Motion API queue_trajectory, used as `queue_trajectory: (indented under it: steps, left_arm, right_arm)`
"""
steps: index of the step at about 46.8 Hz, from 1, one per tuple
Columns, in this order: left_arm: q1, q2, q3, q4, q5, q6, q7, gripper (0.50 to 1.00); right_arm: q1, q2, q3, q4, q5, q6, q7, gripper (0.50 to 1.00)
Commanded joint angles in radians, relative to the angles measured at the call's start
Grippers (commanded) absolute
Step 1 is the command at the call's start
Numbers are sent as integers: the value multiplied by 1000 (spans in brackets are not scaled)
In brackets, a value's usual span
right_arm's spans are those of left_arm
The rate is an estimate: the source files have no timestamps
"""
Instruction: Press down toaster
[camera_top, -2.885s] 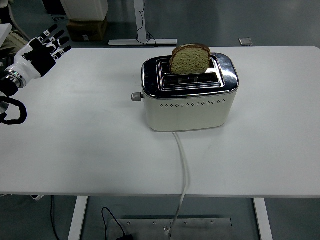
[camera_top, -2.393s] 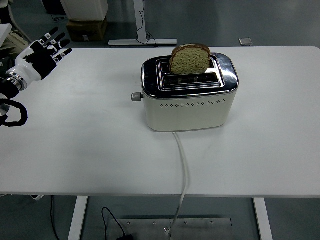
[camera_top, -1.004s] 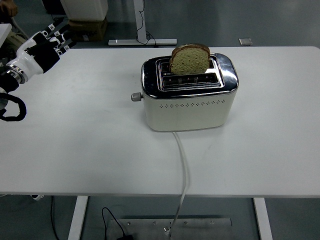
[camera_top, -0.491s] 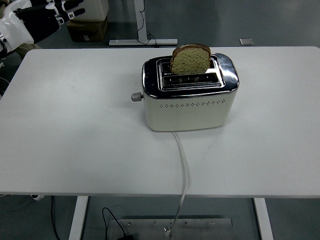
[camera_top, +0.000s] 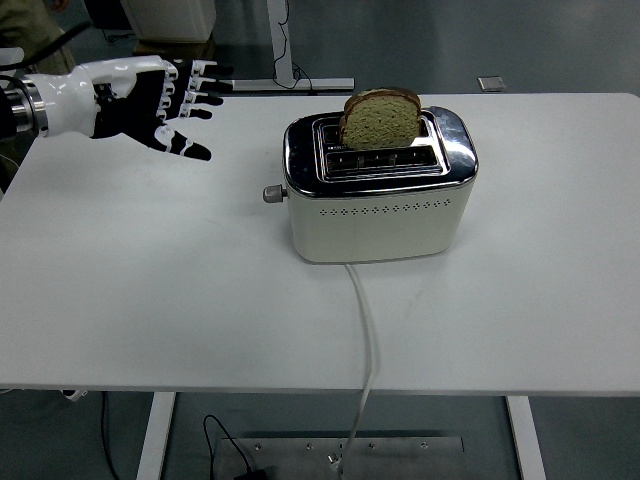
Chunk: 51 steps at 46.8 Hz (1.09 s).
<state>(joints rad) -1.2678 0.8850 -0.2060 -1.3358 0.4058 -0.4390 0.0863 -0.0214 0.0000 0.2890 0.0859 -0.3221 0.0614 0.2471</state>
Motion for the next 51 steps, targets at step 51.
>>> queue_trajectory:
  steps: [51]
  left_arm:
    - [-1,-117,105,7,235,-32,27,1000]
  right_arm:
    - [0,0,-1,0,0,0,0,998]
